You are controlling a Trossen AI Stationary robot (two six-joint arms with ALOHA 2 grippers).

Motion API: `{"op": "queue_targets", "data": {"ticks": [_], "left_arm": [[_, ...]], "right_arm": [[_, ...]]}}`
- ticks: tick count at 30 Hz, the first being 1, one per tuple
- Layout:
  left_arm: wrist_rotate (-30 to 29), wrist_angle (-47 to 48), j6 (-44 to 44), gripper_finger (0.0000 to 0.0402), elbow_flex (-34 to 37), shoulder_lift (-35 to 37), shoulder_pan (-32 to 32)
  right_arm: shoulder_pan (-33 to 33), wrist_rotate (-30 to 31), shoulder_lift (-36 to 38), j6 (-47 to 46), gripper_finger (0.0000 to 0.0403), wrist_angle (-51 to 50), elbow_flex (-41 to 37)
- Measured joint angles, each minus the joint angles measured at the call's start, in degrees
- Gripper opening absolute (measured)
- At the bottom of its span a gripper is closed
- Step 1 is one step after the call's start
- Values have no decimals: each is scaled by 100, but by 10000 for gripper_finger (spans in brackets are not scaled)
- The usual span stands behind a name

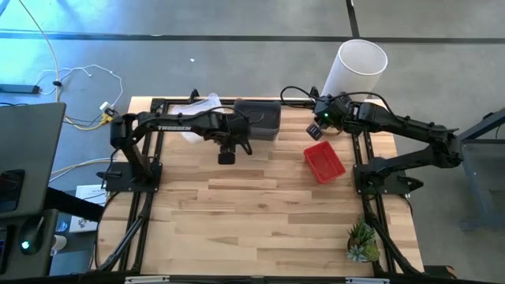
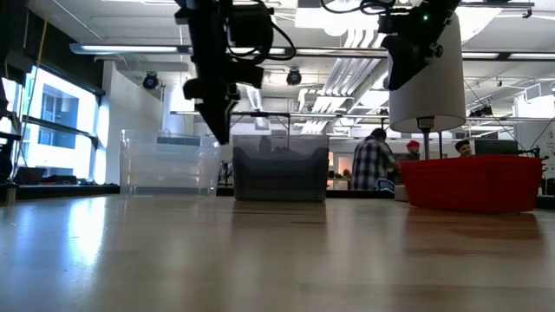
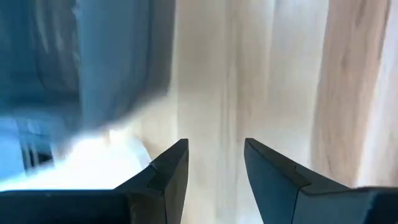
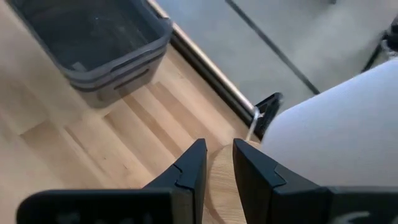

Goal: Stack baskets by color
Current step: Adjust the stacked white bin

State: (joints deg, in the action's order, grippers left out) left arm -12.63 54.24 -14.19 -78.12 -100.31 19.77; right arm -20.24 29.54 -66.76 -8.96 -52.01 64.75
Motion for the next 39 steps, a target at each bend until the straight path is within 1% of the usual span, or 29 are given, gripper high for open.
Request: {"op": "queue_targets", "data": {"ticks": [3,7,13,19,25,30,37,39], "left_arm": [[13,275,255,142,170,186,-2],[64,291,495,142,811,564,-4],[38,-28,850,142,1765,1119,18],[-58,-5,1020,142,2309,1255,183],[-649,-4,960,142,2586,1255,563],[-778,41,941,142,2591,1255,978],[-1249,33,606,142,2592,1252,1558],[-1276,-7,559,142,2591,1252,1714]], "right_arm": [[-1,-193,0,-3,67,-2,0],[1,-461,0,-2,67,-10,0],[-1,-479,-2,-6,67,-9,0],[-1,-483,-1,-129,67,-4,0],[1,-496,0,-152,67,-4,0],[1,-512,-1,-152,67,-5,0],[3,-938,-2,-159,67,-7,0],[2,-1102,-2,-235,67,-19,0]]}}
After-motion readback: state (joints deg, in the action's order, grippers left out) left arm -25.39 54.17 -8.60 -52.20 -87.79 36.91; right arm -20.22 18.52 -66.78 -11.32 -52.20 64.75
